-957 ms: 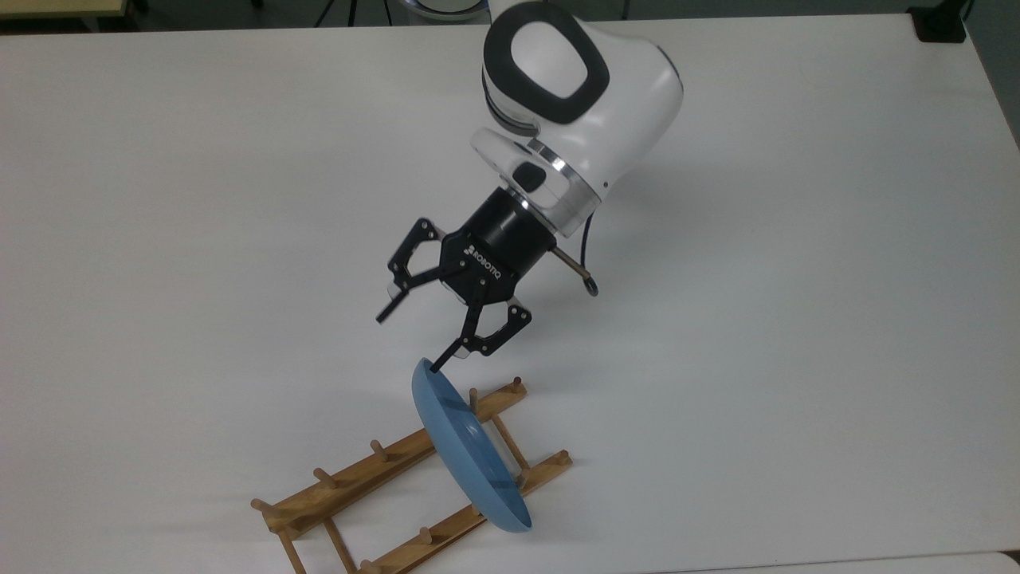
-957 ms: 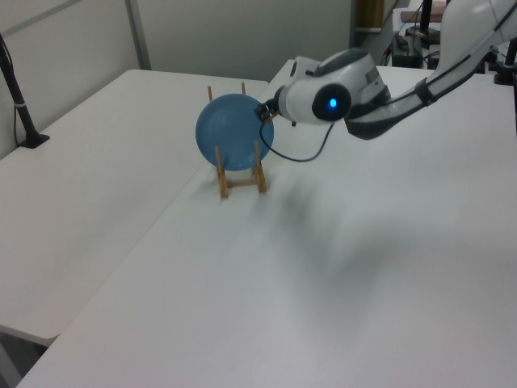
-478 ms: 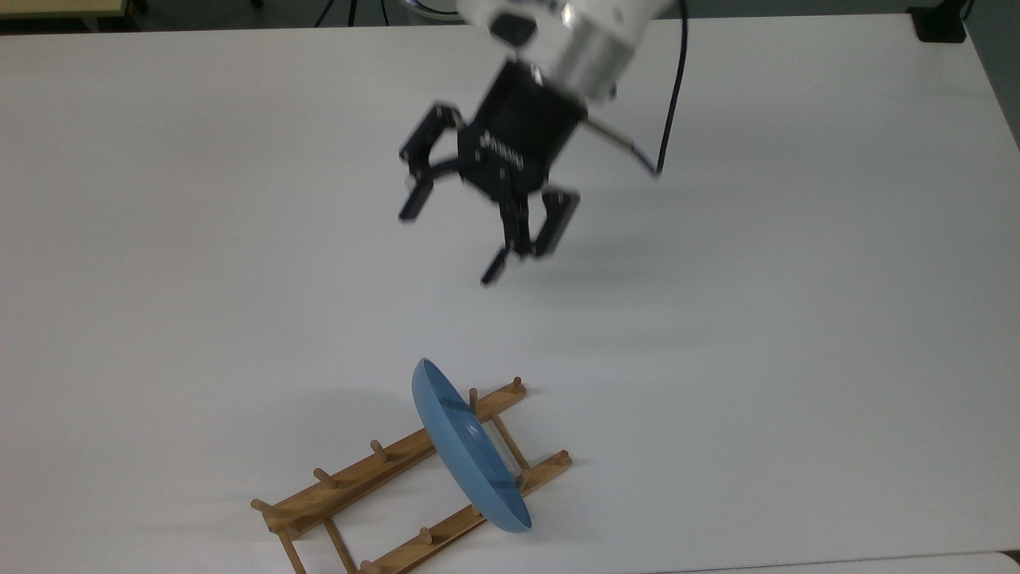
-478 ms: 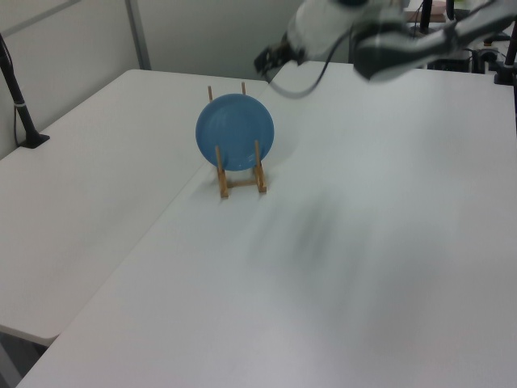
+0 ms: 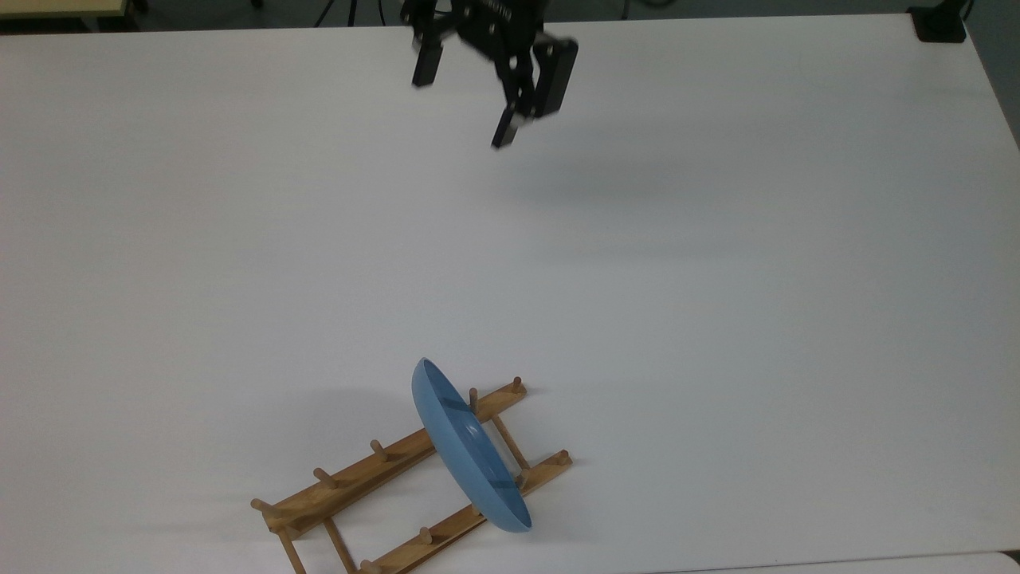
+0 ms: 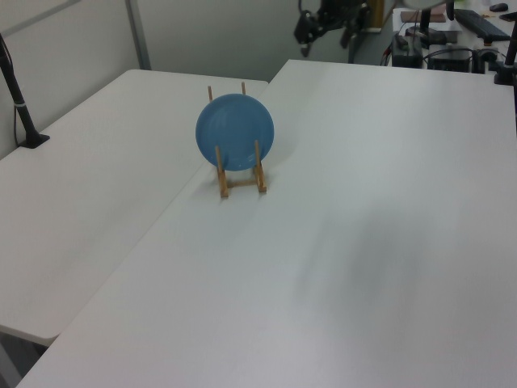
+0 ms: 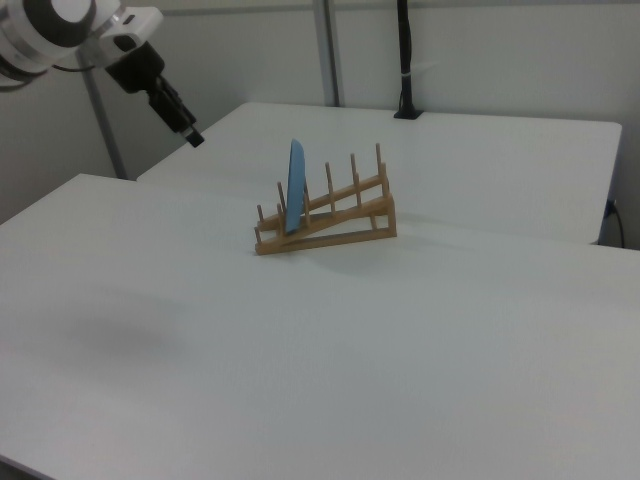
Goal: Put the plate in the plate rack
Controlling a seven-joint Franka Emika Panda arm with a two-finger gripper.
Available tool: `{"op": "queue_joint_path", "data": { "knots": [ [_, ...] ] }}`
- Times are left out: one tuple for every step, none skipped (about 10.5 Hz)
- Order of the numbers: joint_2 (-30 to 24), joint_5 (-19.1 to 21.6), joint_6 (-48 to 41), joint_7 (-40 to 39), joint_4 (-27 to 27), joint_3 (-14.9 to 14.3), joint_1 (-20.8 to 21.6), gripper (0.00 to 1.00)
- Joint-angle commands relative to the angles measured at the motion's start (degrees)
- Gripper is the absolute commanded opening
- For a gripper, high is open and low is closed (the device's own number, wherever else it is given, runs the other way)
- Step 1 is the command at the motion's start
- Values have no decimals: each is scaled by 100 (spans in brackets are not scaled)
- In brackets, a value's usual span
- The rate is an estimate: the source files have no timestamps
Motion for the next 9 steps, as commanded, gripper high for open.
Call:
{"op": "queue_joint_path", "data": {
  "knots": [
    [-571,895,-569,-536,-384,52,-148,100],
    [-773,1203,-675,-703,-550,52,-305,100],
    [-984,1493,-702,-1017,-795,52,-385,100],
    [-1151,1661,-711,-1447,-998,52,-534,100],
    [-1179,1924,-720,-1852,-1061,52,-787,100],
    [-1179,2223,-729,-2360,-1052,52,-981,100],
    [-1258,2304,-729,-3001,-1078,70,-1079,100],
    [-1258,2313,-729,-3660,-1087,166,-1254,100],
    [-1258,2314,-720,-4179,-1079,297,-1439,100]
  ]
}}
